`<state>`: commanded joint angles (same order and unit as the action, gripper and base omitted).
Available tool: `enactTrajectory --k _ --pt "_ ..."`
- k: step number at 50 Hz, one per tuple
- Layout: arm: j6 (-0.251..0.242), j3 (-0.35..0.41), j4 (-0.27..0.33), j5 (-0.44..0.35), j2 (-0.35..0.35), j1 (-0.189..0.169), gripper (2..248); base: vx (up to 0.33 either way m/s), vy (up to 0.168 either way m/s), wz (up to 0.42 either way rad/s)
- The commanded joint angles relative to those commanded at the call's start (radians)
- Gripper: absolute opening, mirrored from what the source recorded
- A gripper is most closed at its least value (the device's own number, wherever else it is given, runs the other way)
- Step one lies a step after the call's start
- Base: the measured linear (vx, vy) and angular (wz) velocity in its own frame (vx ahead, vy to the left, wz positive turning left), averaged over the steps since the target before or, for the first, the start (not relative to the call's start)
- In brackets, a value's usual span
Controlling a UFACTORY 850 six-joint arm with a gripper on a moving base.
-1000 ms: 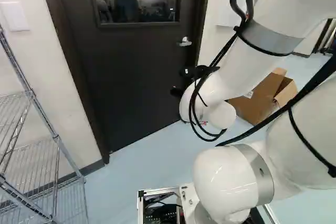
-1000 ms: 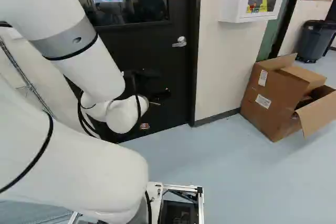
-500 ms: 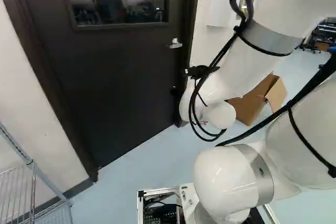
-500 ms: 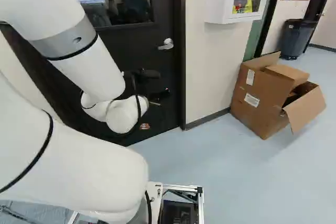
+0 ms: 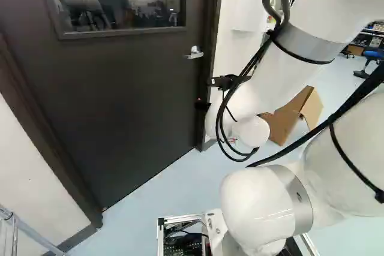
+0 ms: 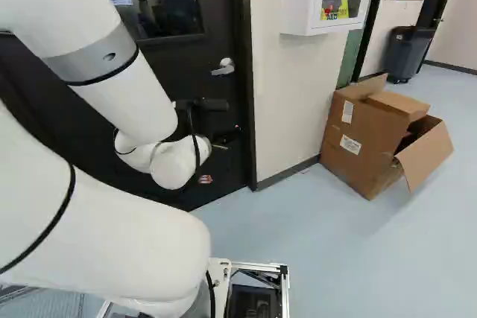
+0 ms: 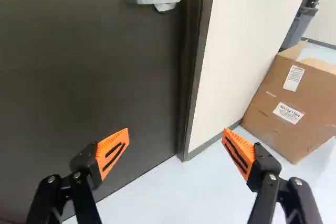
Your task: Open the door and move inside
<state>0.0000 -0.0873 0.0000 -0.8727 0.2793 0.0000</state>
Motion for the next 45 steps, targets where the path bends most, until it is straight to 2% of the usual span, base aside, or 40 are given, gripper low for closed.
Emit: enactTrajectory --k 20,45 --pt "0.000 0.000 0.000 0.000 0.000 0.000 247 0.158 0.031 -0.023" --pt "0.000 0.000 0.000 0.000 0.000 0.000 247 0.118 0.076 -0.027"
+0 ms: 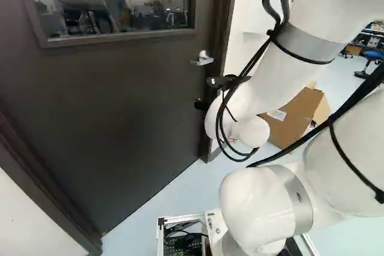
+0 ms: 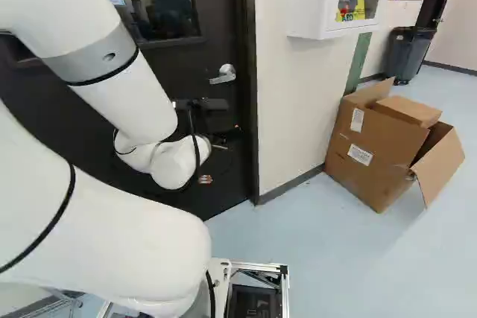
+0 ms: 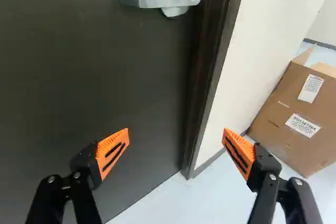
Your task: Open the door and move inside
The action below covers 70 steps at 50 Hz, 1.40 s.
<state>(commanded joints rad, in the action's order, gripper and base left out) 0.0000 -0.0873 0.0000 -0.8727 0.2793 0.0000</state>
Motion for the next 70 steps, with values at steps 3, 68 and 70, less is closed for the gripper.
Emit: enactTrajectory --k 3,68,70 --pt "0.000 0.000 0.000 0.000 0.000 0.000 247 0.068 0.073 -0.010" --pt "0.000 -0.044 0.035 0.000 0.043 -0.028 247 0.001 0.002 0.000" --pt "0.000 -0.048 0.041 0.000 0.044 -0.033 247 0.000 0.000 0.000"
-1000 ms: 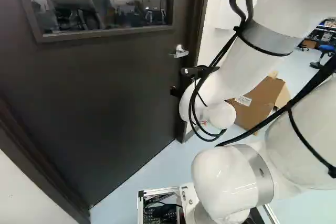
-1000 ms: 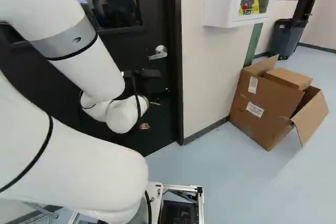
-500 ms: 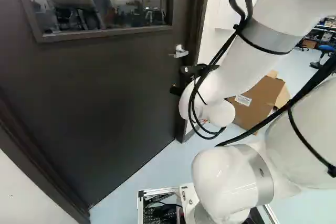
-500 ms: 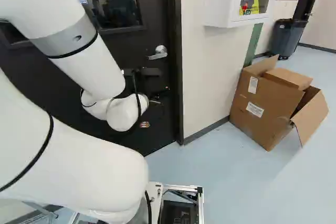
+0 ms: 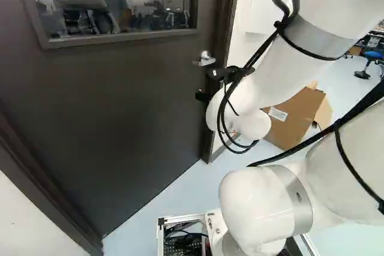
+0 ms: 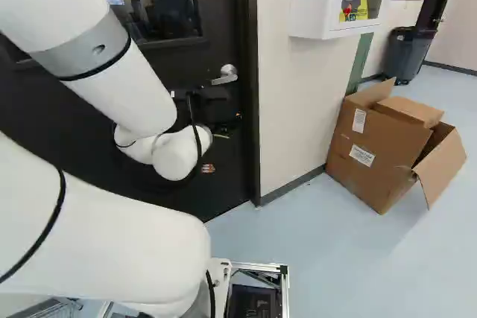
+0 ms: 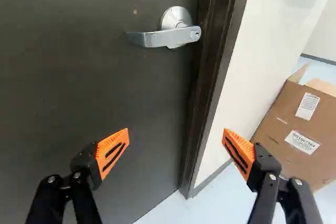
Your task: Open the door and move inside
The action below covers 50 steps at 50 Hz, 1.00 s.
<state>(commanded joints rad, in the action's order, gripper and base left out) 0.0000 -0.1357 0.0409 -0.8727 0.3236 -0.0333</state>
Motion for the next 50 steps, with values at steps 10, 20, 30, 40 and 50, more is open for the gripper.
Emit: enactTrajectory --k 10,20,30,40,50 --pt "0.000 -0.024 0.033 0.000 0.001 -0.023 247 0.000 0.000 0.000" --pt "0.000 -0.049 0.077 0.000 -0.001 -0.045 247 0.000 0.000 0.000" --pt "0.000 -0.076 0.140 -0.001 -0.004 -0.067 247 0.000 0.000 0.000" --pt "0.000 -0.103 0.226 -0.009 -0.008 -0.090 247 0.000 0.000 0.000" --pt "0.000 -0.128 0.318 -0.022 -0.010 -0.112 247 0.000 0.000 0.000"
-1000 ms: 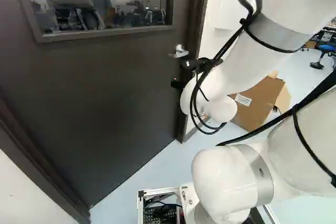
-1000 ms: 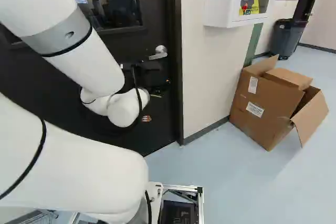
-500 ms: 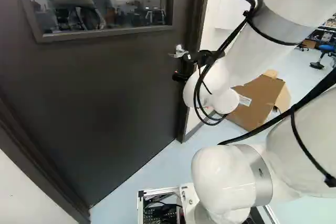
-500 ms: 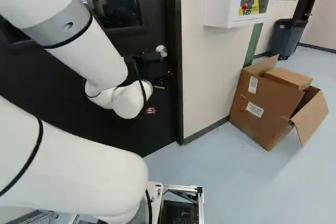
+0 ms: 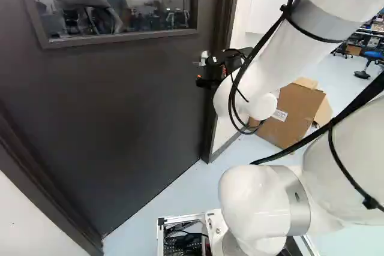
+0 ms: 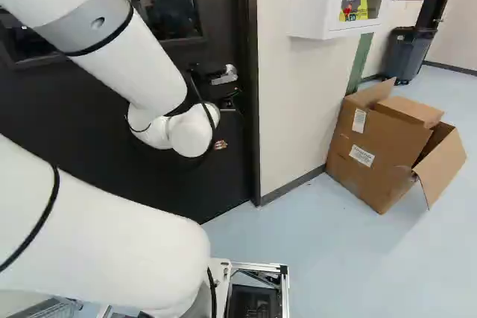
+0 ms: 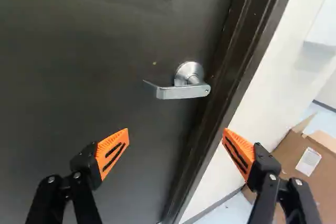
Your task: Open the door and move inside
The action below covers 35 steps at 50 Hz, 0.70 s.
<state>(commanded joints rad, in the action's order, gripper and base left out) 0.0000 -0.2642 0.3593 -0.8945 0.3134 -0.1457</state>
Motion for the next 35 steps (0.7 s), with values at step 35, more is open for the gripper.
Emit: enactTrajectory --k 35 --pt "0.000 -0.091 0.338 -0.049 -0.016 -0.093 247 0.000 0.000 0.000"
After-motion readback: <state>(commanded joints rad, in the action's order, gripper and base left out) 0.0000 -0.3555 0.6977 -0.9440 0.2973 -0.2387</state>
